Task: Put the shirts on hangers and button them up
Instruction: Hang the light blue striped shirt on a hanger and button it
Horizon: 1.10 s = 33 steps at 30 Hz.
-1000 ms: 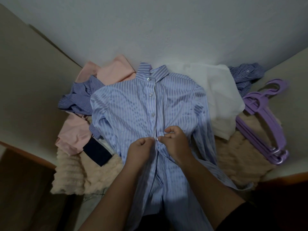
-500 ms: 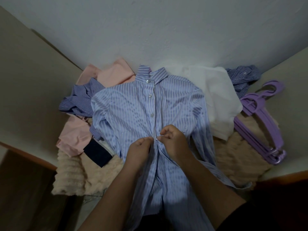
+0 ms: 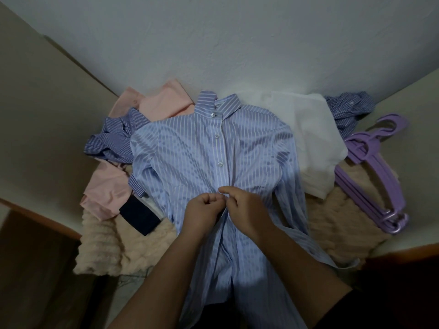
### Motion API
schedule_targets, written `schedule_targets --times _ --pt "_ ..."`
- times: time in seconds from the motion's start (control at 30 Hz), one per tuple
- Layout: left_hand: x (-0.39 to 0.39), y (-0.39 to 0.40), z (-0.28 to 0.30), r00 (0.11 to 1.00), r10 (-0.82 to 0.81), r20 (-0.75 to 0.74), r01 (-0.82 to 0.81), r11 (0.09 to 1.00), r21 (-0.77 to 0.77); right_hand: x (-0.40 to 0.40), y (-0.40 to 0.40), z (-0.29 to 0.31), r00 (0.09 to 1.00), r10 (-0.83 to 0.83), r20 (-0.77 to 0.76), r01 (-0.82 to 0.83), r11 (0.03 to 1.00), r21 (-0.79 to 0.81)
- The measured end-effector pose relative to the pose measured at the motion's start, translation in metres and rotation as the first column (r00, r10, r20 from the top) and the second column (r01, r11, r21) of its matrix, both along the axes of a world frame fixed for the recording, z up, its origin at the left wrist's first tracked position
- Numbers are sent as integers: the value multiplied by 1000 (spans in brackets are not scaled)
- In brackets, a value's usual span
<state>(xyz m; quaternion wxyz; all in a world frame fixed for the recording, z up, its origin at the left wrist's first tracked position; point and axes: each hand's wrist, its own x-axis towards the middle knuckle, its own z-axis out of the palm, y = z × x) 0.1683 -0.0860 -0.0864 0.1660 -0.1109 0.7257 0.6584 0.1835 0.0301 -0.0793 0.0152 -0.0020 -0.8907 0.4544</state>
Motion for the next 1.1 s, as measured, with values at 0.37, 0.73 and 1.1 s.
schedule_targets --times 0.37,0.73,1.1 --pt "-1 -1 -1 991 -68 -114 54 991 -121 -10 5 -3 979 -105 173 144 963 -229" --pt "-18 -10 6 955 -150 256 83 964 253 -9 14 -7 987 -109 116 140 941 -307" --pt "52 -5 -31 984 -166 -64 128 910 -395 42 28 -45 941 -146 306 191 974 -123"
